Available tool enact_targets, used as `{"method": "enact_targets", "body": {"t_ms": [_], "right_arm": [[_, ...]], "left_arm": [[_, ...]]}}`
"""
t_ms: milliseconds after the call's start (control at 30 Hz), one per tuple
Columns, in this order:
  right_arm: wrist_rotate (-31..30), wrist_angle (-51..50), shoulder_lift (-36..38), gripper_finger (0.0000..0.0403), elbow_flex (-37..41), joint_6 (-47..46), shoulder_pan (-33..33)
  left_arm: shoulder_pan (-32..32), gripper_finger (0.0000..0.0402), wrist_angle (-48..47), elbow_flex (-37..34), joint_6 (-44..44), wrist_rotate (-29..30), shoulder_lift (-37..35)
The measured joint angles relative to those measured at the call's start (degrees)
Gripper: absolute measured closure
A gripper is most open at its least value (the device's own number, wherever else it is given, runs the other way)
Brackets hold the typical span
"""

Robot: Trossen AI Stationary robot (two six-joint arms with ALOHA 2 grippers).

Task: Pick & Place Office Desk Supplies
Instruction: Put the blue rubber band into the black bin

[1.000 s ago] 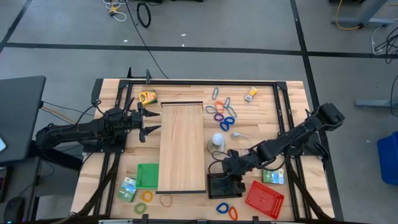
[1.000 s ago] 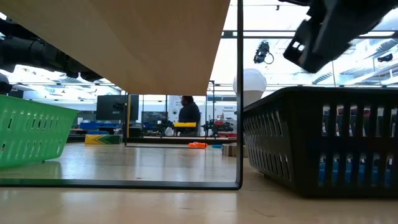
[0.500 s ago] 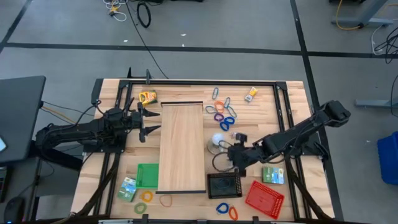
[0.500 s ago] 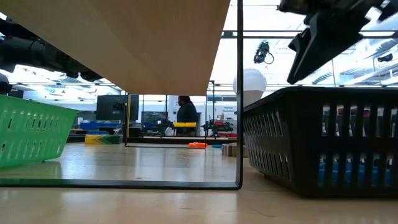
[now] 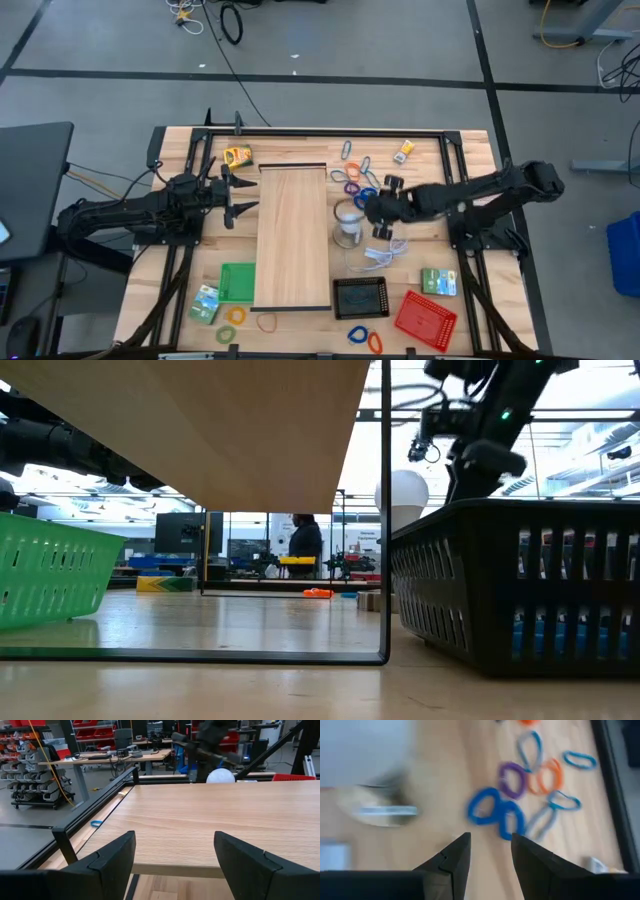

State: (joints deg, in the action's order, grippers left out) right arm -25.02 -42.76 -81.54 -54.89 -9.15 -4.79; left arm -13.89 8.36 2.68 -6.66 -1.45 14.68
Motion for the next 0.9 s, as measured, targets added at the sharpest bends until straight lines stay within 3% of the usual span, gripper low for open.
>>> {"method": "enact_targets", "body": {"t_ms": [267,667,900], "right_arm": [[2.66,1.46,-0.02,0.0244,0.00,7.98,13.49],[22.12,10.05,-1.67,0.0233,0.00,18.13,33.67],[27.74,12.89,-7.13,0.0233,0.00,20.91,37.88]], "left_arm": [[0.00,0.0129,0.01,0.00,-0.22,0.00,0.00],[0.00,0.0129,-0.02,0.00,0.08,0.00,0.00],[-0.02,0.0129,0.01,0.00,0.54,0.49,0.00]]}}
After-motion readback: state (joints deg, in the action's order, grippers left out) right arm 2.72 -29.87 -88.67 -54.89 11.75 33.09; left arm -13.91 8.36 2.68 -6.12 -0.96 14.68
